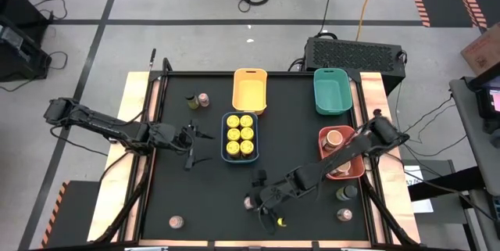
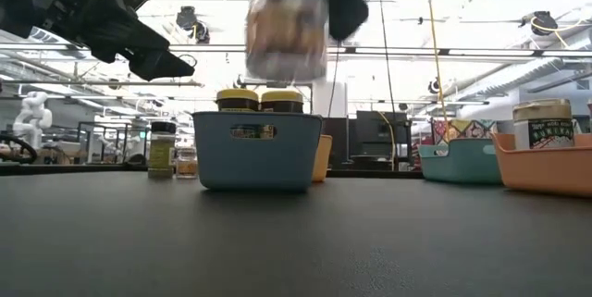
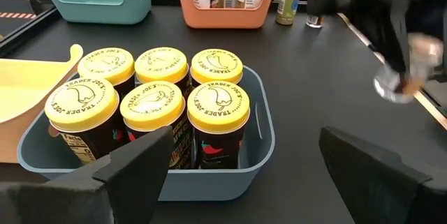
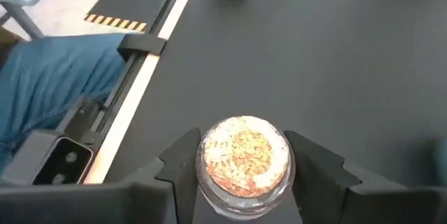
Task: Sort spices by type
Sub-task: Put the brown seasoning bottle into the green bin
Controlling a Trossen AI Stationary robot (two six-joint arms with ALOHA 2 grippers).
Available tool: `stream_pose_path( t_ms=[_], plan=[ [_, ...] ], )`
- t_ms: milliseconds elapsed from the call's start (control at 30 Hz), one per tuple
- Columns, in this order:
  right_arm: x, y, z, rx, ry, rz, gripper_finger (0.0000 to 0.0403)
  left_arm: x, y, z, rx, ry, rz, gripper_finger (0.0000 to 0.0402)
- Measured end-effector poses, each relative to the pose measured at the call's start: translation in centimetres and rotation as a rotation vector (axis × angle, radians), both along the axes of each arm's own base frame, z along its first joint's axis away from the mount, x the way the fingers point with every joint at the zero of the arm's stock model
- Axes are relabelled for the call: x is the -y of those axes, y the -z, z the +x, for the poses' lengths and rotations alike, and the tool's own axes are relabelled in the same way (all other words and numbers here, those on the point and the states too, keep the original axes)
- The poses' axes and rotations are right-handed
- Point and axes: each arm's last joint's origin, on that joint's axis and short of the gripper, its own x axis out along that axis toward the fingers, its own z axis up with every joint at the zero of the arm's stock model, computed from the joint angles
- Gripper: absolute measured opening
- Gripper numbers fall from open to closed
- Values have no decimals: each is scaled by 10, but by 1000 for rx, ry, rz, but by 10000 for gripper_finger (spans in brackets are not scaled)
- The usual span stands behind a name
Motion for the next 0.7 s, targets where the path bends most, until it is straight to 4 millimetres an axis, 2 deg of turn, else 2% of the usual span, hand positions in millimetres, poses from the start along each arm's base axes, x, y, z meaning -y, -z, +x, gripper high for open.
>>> stream_pose_path(
  t_ms=[200,367,567,700],
  plan=[
    [28,-63,-31,49,90,-114,168,0,0,0,1,0,0,363],
    [71,-113,-61,103,264,-182,168,0,0,0,1,0,0,363],
    [140,-140,-104,8,639,-300,168,0,0,0,0,0,0,363],
    [184,-143,-126,-16,837,-292,168,0,0,0,0,0,0,363]
  ],
)
